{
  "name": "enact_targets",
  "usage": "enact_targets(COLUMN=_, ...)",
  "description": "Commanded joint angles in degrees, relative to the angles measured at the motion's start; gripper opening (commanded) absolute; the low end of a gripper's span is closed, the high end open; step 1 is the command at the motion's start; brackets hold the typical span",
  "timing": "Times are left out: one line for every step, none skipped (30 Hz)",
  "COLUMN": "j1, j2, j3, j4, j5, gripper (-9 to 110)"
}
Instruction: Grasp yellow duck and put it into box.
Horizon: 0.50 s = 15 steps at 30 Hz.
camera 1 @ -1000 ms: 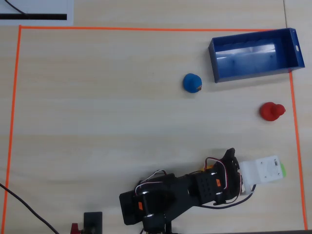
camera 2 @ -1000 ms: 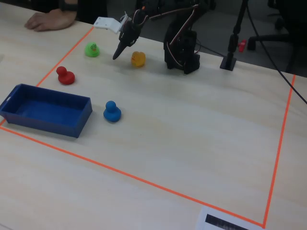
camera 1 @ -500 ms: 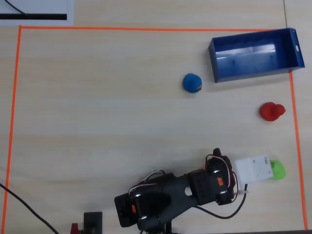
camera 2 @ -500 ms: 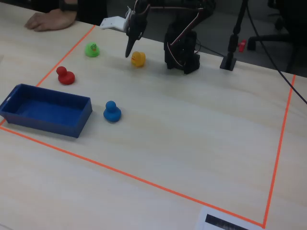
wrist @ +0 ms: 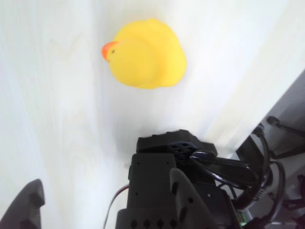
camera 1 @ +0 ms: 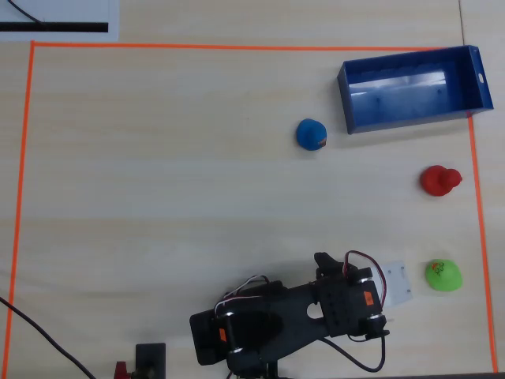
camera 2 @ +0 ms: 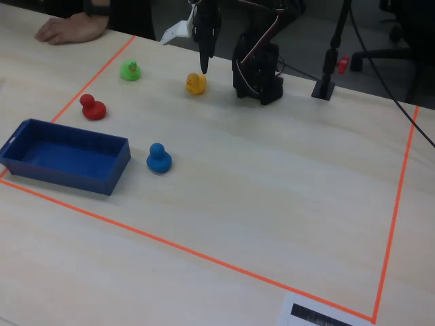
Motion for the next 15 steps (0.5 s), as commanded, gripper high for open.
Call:
enact_targets(j1=3.8, j2=1.3, j3=1.8, j4=1.1, j5=-2.9, gripper=36)
enact_targets(j1=4.4, j2=1.6, j3=2.8, j4=1.1, j5=-3.6, gripper=36)
enact_targets(j1=4.7, j2=1.8, j3=4.0, j4=1.0, j5=-3.9, gripper=36)
enact_targets(j1=4.7, j2=2.1, j3=5.0, j4=1.0, j5=-3.9, gripper=36)
enact_targets(j1=4.5, j2=2.3, j3=6.2, j4=1.0, j5=-3.9, gripper=36)
enact_targets(j1=4.1, j2=2.4, j3=7.4, j4=0.9, j5=-3.5, gripper=36)
enact_targets(j1=3.5, j2=2.4, j3=8.4, j4=0.8, j5=-3.0, gripper=36)
enact_targets(j1=3.0, j2=2.1, j3=9.5, j4=0.7, j5=-2.5, gripper=36)
enact_targets(j1=2.5, j2=1.7, j3=10.2, j4=0.4, j5=-1.8, gripper=36)
enact_targets(j1=1.8, j2=1.1, j3=10.8, j4=0.0, j5=-1.2, gripper=36)
enact_targets(j1=1.2, j2=0.4, j3=11.0, j4=-0.5, j5=-0.6, gripper=36)
enact_targets(j1=0.9, j2=-0.6, j3=11.1, j4=-1.1, j5=-0.4, gripper=36)
enact_targets(j1=0.6, j2=-1.8, j3=11.1, j4=-2.0, j5=-0.2, gripper=36)
enact_targets(j1=0.6, j2=-3.2, j3=11.0, j4=-3.2, j5=-0.1, gripper=37)
enact_targets(j1=0.6, j2=-4.5, j3=11.0, j4=-4.6, j5=-0.1, gripper=37)
